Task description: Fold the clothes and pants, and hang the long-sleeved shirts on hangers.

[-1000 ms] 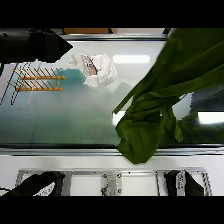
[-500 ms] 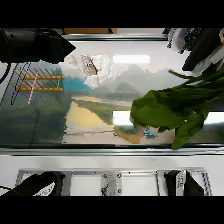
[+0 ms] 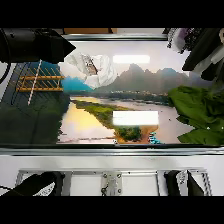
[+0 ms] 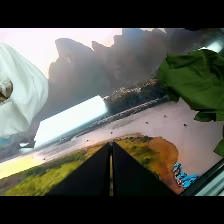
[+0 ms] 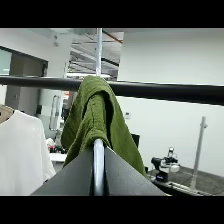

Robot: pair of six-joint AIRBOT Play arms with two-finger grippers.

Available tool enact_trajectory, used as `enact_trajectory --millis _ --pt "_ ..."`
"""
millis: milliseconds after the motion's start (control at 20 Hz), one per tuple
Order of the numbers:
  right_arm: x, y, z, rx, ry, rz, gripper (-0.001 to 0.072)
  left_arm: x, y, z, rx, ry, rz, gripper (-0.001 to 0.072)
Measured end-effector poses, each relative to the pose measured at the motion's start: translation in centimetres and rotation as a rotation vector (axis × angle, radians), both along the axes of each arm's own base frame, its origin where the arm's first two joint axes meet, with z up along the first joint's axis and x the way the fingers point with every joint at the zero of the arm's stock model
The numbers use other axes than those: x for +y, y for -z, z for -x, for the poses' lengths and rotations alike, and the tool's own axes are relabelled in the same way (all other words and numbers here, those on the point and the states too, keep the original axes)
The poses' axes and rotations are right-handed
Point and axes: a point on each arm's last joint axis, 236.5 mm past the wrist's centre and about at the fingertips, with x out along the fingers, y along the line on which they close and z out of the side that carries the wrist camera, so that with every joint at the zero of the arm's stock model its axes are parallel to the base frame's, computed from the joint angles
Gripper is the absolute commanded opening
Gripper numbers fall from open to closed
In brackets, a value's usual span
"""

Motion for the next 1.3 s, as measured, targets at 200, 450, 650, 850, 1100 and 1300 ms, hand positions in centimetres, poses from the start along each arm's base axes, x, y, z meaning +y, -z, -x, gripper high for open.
enact_trajectory --millis 200,450,650,850,1100,1300 --pt "-0.7 -0.5 0.3 -0.011 0.021 0.005 0.0008 0.0 0.0 0.0 0.0 0.0 0.0 0.0017" --pt "-1.0 -0.7 0.5 -0.02 0.034 0.005 0.0008 0.0 0.0 0.0 -0.002 0.001 -0.002 0.0017" --pt "-1.5 -0.8 1.0 -0.027 0.062 0.008 0.0008 0.0 0.0 0.0 -0.002 0.001 -0.002 0.0017" --pt "-2.9 -0.6 2.4 -0.025 0.129 0.005 0.0008 0.0 0.0 0.0 -0.001 0.001 -0.001 0.0017" --pt "-5.6 0.4 6.1 0.024 0.248 -0.011 0.0008 0.0 0.0 0.0 0.001 0.0 0.0 0.0017" --pt "-7.8 1.9 10.4 0.025 0.319 -0.08 0.0008 0.0 0.0 0.0 0.001 0.0 0.0 0.0017"
